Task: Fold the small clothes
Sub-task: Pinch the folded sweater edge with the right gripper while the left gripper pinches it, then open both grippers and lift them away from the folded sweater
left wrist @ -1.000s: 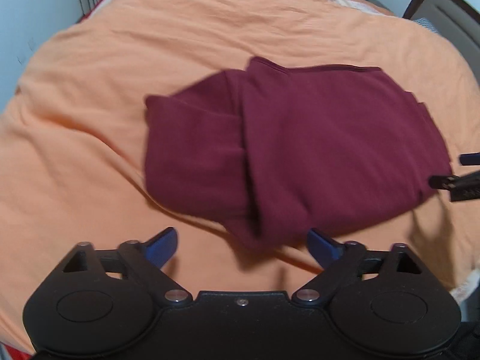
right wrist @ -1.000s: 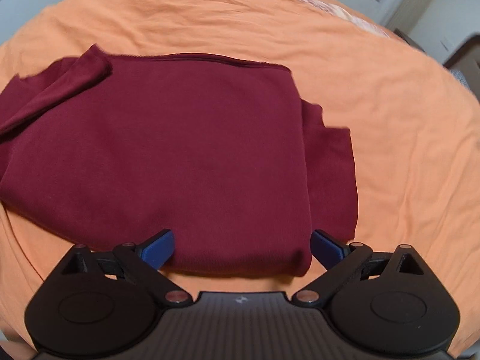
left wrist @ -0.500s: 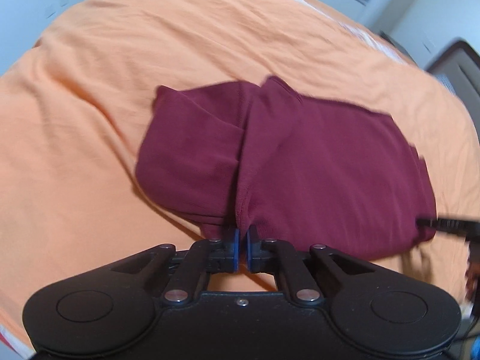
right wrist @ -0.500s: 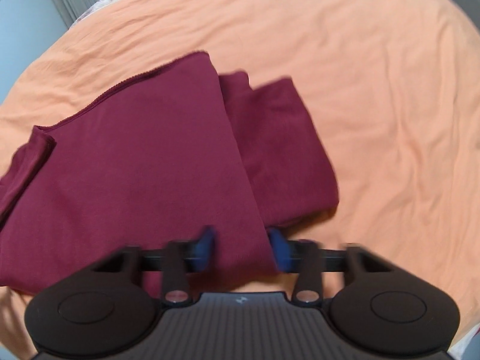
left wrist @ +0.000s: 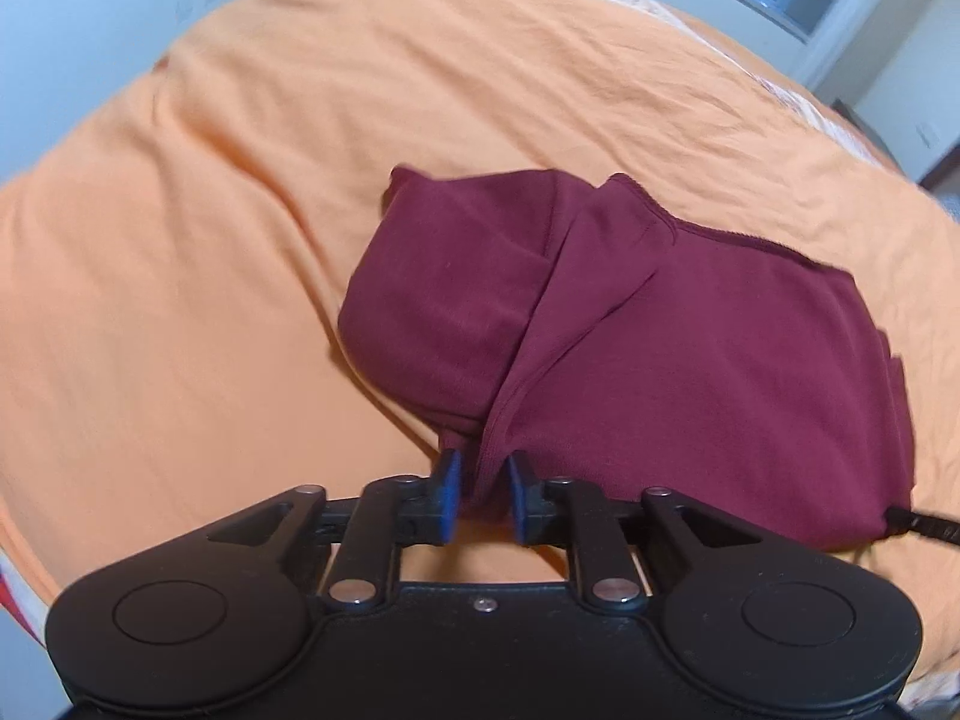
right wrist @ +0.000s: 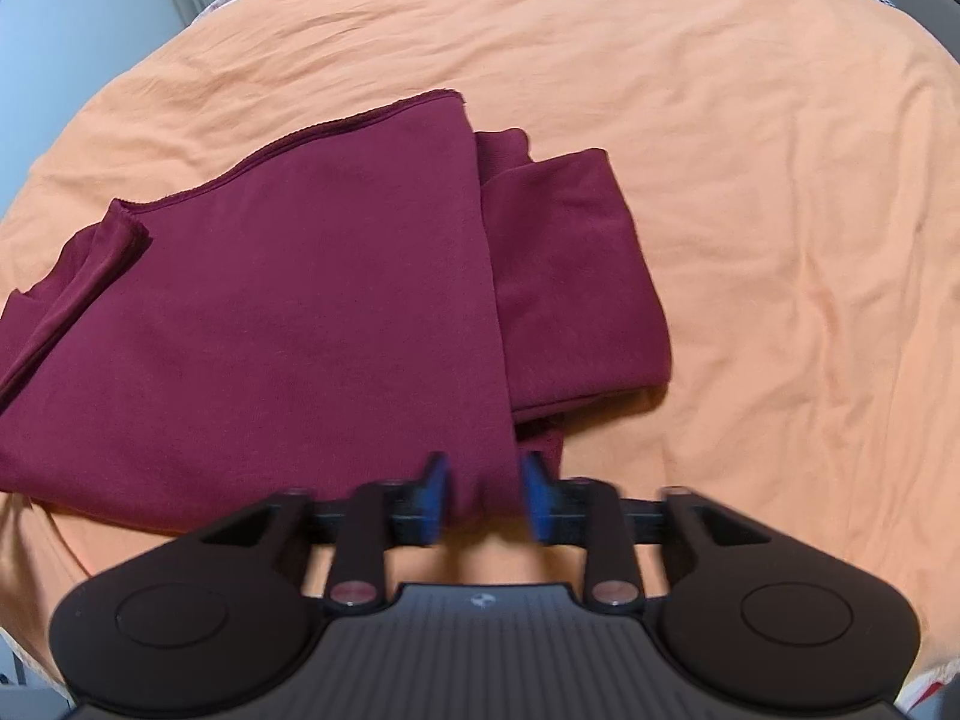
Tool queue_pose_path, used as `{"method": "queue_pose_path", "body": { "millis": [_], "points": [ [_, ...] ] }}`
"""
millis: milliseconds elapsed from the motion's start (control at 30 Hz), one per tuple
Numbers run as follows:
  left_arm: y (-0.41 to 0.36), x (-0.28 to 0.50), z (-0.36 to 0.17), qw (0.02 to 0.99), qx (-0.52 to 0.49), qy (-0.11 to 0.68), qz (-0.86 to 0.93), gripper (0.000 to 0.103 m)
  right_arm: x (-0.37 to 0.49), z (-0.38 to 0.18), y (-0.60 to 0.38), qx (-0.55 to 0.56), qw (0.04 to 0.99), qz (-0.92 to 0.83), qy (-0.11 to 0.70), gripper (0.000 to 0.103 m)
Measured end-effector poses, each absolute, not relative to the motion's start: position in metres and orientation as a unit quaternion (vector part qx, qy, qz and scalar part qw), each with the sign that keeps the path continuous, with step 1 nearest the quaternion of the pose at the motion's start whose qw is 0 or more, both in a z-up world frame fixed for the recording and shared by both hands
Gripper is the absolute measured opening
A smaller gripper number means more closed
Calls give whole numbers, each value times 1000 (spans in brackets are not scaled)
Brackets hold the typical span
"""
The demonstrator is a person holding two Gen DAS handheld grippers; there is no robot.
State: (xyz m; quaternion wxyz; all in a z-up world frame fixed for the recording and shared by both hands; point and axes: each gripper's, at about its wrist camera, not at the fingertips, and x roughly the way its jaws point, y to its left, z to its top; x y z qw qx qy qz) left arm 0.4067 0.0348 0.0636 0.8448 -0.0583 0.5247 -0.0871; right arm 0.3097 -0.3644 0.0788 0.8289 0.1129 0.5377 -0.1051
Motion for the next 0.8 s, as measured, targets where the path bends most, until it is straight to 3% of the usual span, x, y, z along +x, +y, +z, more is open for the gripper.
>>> {"method": "queue_pose_path", "body": {
  "millis": [33, 67, 133, 233, 300, 567, 800],
  "points": [
    [33, 405, 66, 847, -46, 523, -89, 25, 308, 79, -364, 112, 828, -106, 539, 72],
    [30, 404, 69, 848, -35, 522, -90, 30, 305, 81, -363, 109, 829, -108, 538, 77],
    [24, 402, 75, 854, -15, 512, -93, 52, 299, 83, -359, 97, 830, -111, 538, 86],
    [9, 399, 83, 871, 18, 477, -116, 69, 286, 83, -356, 89, 828, -117, 542, 94],
    [-6, 404, 82, 875, 43, 462, -141, 74, 277, 81, -354, 95, 824, -115, 547, 96],
    [-69, 463, 49, 871, 147, 435, -173, 70, 242, 75, -335, 110, 804, -120, 572, 96],
    [-53, 506, 44, 891, 144, 422, -87, 67, 225, 80, -330, 122, 800, -142, 570, 98]
  ]
}}
